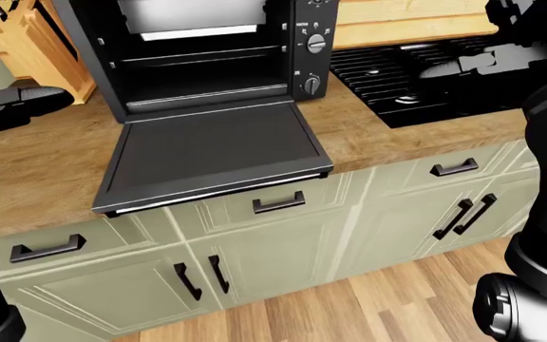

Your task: Close the toaster oven door.

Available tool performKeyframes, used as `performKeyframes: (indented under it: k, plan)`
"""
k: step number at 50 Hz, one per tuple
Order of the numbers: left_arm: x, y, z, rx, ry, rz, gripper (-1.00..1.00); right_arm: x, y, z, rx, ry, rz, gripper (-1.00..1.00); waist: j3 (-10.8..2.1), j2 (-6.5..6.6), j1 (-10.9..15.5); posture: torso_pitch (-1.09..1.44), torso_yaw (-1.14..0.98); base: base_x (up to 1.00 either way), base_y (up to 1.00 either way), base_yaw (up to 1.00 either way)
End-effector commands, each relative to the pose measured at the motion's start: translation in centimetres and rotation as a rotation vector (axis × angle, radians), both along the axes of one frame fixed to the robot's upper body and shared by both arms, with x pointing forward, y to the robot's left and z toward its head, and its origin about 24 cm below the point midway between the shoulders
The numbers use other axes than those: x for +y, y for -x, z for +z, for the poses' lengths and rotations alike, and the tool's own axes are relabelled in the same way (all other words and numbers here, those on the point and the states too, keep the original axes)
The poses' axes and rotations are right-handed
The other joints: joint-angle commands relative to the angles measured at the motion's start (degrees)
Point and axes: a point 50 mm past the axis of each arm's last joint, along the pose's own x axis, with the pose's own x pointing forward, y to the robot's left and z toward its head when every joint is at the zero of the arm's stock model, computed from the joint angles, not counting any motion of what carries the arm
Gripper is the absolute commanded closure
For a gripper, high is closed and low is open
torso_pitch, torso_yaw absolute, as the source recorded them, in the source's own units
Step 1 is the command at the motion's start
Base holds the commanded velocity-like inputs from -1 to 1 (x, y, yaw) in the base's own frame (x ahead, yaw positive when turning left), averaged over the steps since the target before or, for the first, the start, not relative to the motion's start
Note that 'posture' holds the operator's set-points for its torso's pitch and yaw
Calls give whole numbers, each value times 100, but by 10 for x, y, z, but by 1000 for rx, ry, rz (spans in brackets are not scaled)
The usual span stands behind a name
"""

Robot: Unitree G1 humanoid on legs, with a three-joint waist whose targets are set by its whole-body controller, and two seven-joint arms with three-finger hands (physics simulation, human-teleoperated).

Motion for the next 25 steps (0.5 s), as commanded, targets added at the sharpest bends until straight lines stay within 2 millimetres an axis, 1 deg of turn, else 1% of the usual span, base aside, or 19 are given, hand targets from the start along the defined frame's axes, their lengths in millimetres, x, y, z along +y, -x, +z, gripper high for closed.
performKeyframes:
  k: [1, 2, 4, 5, 6, 7, 8, 10, 12, 13, 14, 15, 16, 17, 18, 19, 21, 23, 25]
  plan:
    - [-3, 7, 15, -72, -35, -4, -100, -2, 6, 10, -56, 3, -13, -100, -110, -8, -11, 0, 0, 14, 11, 0]
    - [-3, 7, 15, -73, -34, -3, -100, -2, 6, 10, -56, 3, -13, -100, -144, -143, 1, 0, 0, 14, 9, 0]
    - [-4, 7, 15, -73, -35, -4, -100, -2, 6, 11, -55, -1, -11, -100, -132, 21, -34, 0, 0, 14, 9, 0]
    - [-4, 7, 15, -73, -35, -4, -100, -2, 6, 11, -55, -2, -11, -100, -121, -29, -27, 0, 0, 15, 8, 0]
    - [-4, 7, 15, -73, -35, -4, -100, -3, 6, 11, -55, -3, -12, -100, -119, -40, -37, 0, 0, 14, 8, 0]
    - [-3, 7, 15, -73, -35, -3, -100, -3, 6, 11, -55, -3, -13, -100, -151, -16, -47, 0, 0, 15, 9, 0]
    - [-3, 7, 15, -73, -35, -3, -100, -3, 6, 11, -55, -3, -13, -100, -152, 8, -41, 0, 0, 13, 8, 0]
    - [-4, 7, 15, -74, -36, -4, -100, -3, 6, 11, -56, -4, -13, -100, -122, 106, -47, 0, 0, 14, 9, 0]
    - [-4, 7, 15, -74, -35, -3, -100, -4, 6, 11, -56, -4, -14, -100, -54, 241, -74, 0, 0, 14, 8, 0]
    - [-4, 7, 15, -74, -36, -2, -100, -4, 6, 11, -56, -4, -14, -100, -55, 347, -93, 0, 0, 14, 9, 0]
    - [-4, 7, 15, -74, -36, -2, -100, -4, 6, 12, -57, -4, -13, -100, -98, 502, -113, 0, 0, 14, 9, 0]
    - [-4, 7, 15, -74, -37, -1, -100, -4, 6, 12, -57, -4, -13, -100, -177, 732, -115, 0, 0, 15, 8, 0]
    - [-4, 7, 15, -74, -39, 0, -100, -4, 6, 12, -57, -3, -13, -100, -110, 528, -55, 0, 0, 14, 8, 0]
    - [-4, 8, 15, -75, -39, 0, -100, -4, 6, 12, -57, -4, -14, -100, -92, 625, -90, 0, 0, 15, 9, 0]
    - [-4, 8, 15, -75, -39, 0, -100, -4, 6, 12, -57, -4, -14, -100, -84, 584, -61, 0, 0, 14, 8, 0]
    - [-4, 8, 15, -75, -40, 0, -100, -4, 6, 12, -57, -4, -14, -100, -117, 536, -45, 0, 0, 14, 9, 0]
    - [-4, 8, 15, -76, -39, 0, -100, -4, 7, 12, -58, -3, -14, -100, -124, 431, -39, 0, 0, 14, 7, 0]
    - [-4, 8, 15, -77, -39, 1, -100, -4, 6, 12, -58, -3, -14, -100, -87, 334, -35, 0, 0, 14, 8, 0]
    - [-4, 8, 16, -76, -39, 1, -100, -4, 6, 12, -59, -2, -15, -100, -68, 209, -21, 0, 0, 14, 8, 0]
